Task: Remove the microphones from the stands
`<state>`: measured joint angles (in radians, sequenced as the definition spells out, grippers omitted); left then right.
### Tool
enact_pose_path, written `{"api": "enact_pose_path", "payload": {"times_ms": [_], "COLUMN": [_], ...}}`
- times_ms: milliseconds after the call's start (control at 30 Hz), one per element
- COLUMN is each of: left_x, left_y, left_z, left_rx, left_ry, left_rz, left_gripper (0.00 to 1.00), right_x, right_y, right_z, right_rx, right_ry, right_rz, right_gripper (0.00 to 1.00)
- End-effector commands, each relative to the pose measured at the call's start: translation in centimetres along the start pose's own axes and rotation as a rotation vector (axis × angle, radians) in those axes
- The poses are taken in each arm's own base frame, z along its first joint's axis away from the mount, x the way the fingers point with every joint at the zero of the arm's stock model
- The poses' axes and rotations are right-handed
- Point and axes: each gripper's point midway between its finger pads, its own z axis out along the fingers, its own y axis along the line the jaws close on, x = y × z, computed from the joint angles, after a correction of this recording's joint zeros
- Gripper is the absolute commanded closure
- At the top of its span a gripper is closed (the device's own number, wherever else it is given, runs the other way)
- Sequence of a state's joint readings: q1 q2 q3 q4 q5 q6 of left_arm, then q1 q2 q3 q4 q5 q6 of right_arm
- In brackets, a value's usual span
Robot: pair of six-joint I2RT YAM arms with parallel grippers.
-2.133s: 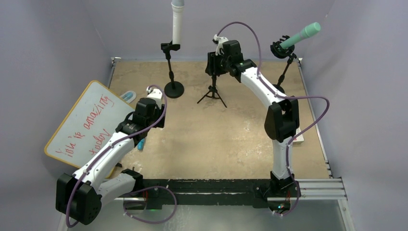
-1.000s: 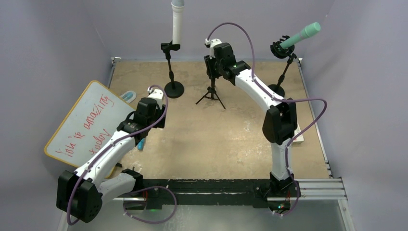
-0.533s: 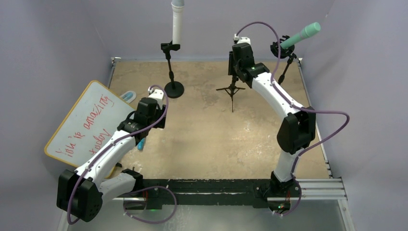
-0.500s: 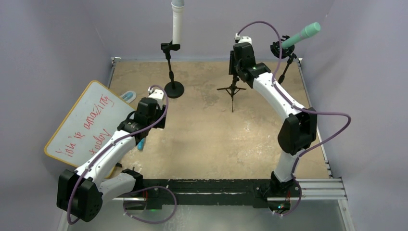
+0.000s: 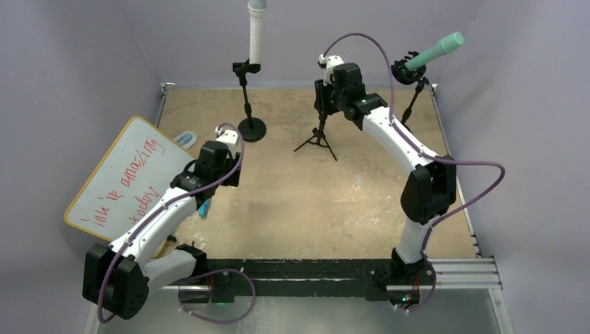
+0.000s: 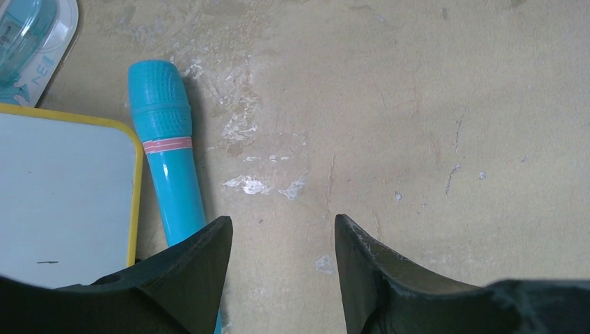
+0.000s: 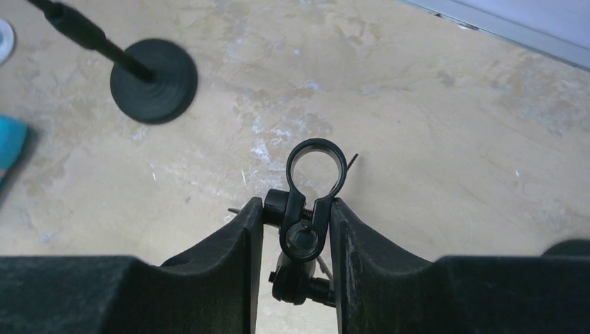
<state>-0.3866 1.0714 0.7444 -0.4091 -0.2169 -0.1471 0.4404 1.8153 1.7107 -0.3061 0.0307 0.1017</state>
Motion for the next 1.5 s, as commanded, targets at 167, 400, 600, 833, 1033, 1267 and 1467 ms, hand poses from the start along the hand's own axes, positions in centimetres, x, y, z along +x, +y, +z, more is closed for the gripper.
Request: {"api": "enact_pose_path", "payload": {"times_ms": [167, 400, 600, 833, 1033, 1267, 1467], "left_x": [-1.8, -1.8, -1.7, -1.7, -1.8, -1.8, -1.7], "left_y": [-0.3, -0.3, -0.3, -0.2, -0.3, -0.4, -0.4], "left_z": [-0.2, -0.2, -0.2, -0.2, -0.3, -0.3, -0.3], "left_rx": [0.011, 0.011, 0.009, 0.009, 0.013, 0.021, 0.021], "left_ry": [-0.032, -0.028, -0.025, -0.027, -0.029, -0.028, -0.026], "left_rz": [-0.029, -0.03, -0.029, -0.029, -0.028, -0.028, -0.028], "left_gripper": [0.46, 0.46, 0.46, 0.46, 0.46, 0.46, 0.46], "right_x": [-0.1, 1.5, 0.3, -0.4, 0.9, 0.8, 1.8], "right_y": [1.2, -2.3, -5.5, -8.1, -10.1, -3.0, 0.3], "right_z": [2.1, 3.2, 1.7, -1.2, -3.5, -1.3, -1.3], "right_rx": [-0.087, 0.137, 0.342, 0.493, 0.526, 0.054, -0.174], "right_ry": [-0.019, 0.043, -0.003, -0.042, -0.053, -0.039, -0.029], "right_rz": [-0.15, -0.027, 0.075, 0.129, 0.185, -0.047, -0.254], "right_gripper": [0.61, 0.64, 0.61, 0.62, 0.62, 0.59, 0.57]}}
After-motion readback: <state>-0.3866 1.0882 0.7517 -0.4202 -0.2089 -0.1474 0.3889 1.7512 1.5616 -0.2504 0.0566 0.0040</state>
